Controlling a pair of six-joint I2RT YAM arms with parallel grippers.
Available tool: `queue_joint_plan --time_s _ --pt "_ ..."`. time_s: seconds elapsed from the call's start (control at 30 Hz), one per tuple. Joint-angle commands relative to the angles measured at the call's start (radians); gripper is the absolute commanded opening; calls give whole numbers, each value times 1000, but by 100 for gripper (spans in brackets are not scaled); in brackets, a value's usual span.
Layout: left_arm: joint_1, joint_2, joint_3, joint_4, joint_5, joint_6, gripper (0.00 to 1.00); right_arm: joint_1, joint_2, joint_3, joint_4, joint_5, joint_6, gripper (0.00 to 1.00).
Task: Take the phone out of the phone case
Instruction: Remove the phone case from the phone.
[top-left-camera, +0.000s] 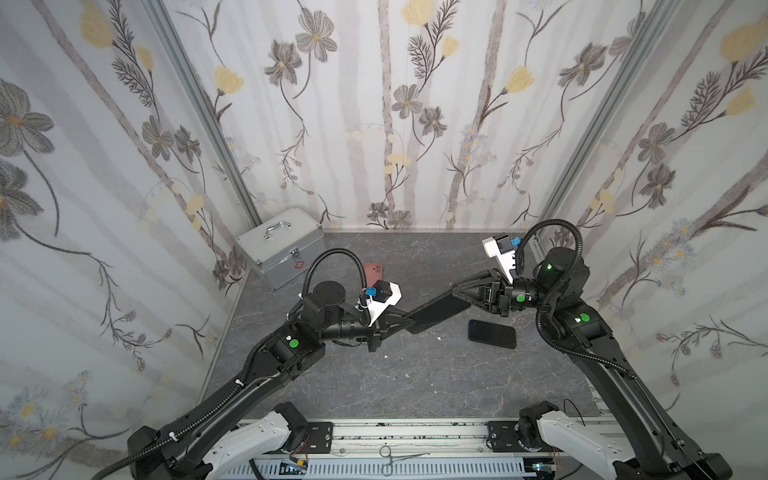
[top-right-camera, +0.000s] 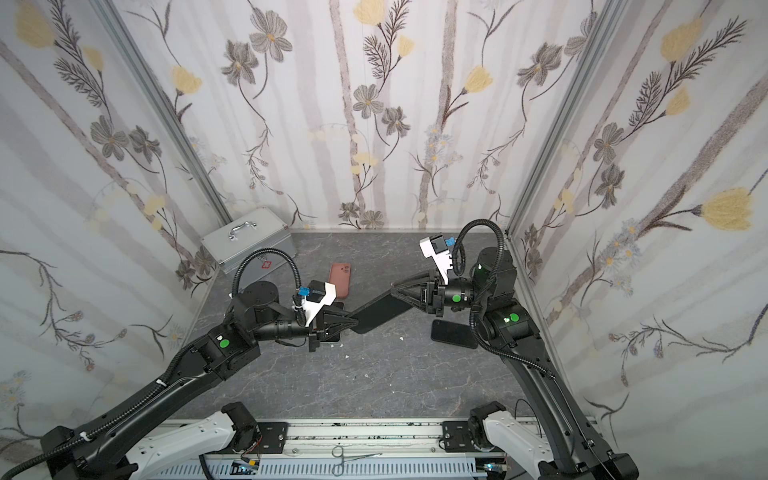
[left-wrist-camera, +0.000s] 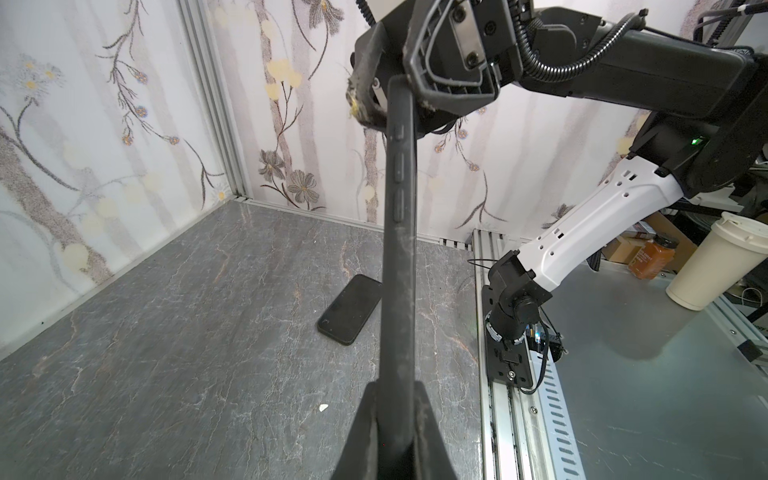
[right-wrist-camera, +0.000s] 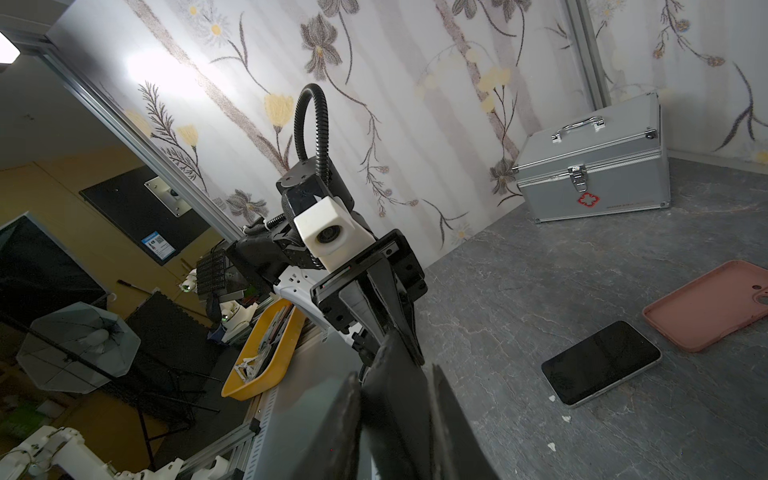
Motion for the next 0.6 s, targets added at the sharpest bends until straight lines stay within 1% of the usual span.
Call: queue_joint_plan --time_s 0.0,0.3,0.57 --pt "1 -2 27 95 -40 58 0 12 5 -3 -11 7 20 25" --pt "1 -5 74 91 -183 139 0 22 -6 -57 41 -12 116 19" --pt "1 13 126 82 -357 254 0 29 -1 -111 196 -32 272 13"
